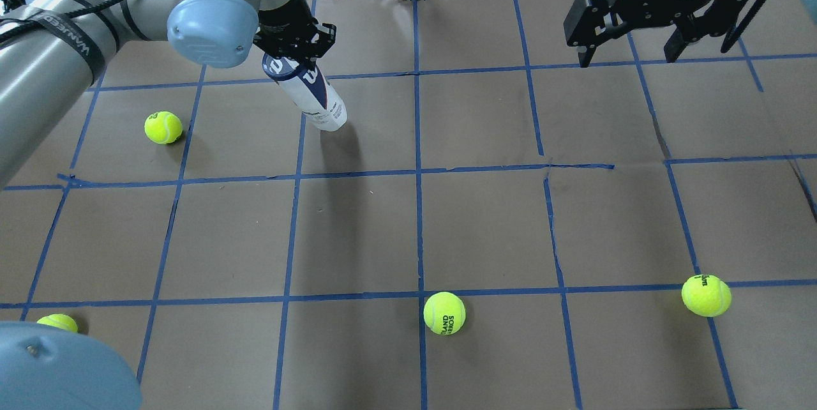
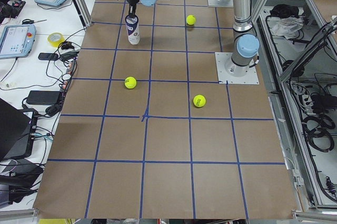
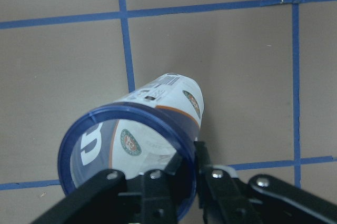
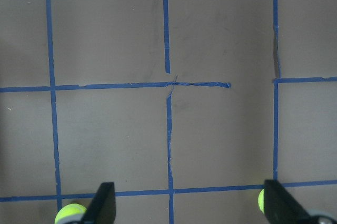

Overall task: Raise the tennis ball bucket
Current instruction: 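Lift and rotate the can upright with the left gripper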

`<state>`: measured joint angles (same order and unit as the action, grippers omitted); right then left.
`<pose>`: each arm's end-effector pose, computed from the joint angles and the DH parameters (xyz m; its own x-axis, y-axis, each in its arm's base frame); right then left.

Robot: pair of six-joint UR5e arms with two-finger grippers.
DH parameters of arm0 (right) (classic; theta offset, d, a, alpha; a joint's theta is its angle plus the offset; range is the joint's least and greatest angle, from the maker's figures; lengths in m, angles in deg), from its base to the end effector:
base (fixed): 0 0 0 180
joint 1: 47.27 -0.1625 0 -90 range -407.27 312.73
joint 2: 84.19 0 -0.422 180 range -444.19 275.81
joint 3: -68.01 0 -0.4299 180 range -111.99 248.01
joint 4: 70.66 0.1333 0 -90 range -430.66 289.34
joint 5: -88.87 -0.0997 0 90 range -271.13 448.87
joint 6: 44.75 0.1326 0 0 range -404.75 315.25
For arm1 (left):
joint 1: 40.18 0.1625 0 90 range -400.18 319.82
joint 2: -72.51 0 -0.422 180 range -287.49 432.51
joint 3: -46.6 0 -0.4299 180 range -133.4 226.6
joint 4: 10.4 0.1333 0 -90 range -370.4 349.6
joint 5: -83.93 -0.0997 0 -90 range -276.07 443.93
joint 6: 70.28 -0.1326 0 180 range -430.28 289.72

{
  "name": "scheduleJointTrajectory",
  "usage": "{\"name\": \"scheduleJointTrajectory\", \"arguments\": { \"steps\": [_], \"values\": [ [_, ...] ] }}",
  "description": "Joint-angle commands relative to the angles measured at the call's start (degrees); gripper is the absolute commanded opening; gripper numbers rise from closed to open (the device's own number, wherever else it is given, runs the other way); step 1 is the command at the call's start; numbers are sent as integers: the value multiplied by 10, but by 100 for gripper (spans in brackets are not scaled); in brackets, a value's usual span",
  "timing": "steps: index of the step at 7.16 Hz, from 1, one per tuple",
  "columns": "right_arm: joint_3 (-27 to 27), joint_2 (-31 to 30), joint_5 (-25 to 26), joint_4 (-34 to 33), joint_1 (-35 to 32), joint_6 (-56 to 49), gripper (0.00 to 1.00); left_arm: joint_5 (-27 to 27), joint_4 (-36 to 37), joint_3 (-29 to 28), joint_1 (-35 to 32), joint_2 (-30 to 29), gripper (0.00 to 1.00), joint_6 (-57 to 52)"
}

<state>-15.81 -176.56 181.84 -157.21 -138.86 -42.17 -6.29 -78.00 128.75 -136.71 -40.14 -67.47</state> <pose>0.1408 -0.5150 0.5250 -0.9986 0.0217 0.0476 0.0173 0.9957 -0.0911 -0.2109 -0.6749 0.3239 -0.9979 0.0648 0.0027 0.0639 0.9892 -0.1323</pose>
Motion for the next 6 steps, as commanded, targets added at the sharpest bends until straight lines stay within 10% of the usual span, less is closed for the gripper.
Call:
{"name": "scheduleJointTrajectory", "arguments": {
  "steps": [1,2,3,6],
  "values": [
    [0,0,0,1,0,0,100,-1,-6,0,-9,-10,27,10],
    [0,0,0,1,0,0,100,0,-17,2,-9,-8,53,10],
    [0,0,0,1,0,0,100,-1,-20,3,-11,-1,100,12],
    [0,0,0,1,-1,0,100,-2,-66,-4,-23,34,100,40]
  ]
}}
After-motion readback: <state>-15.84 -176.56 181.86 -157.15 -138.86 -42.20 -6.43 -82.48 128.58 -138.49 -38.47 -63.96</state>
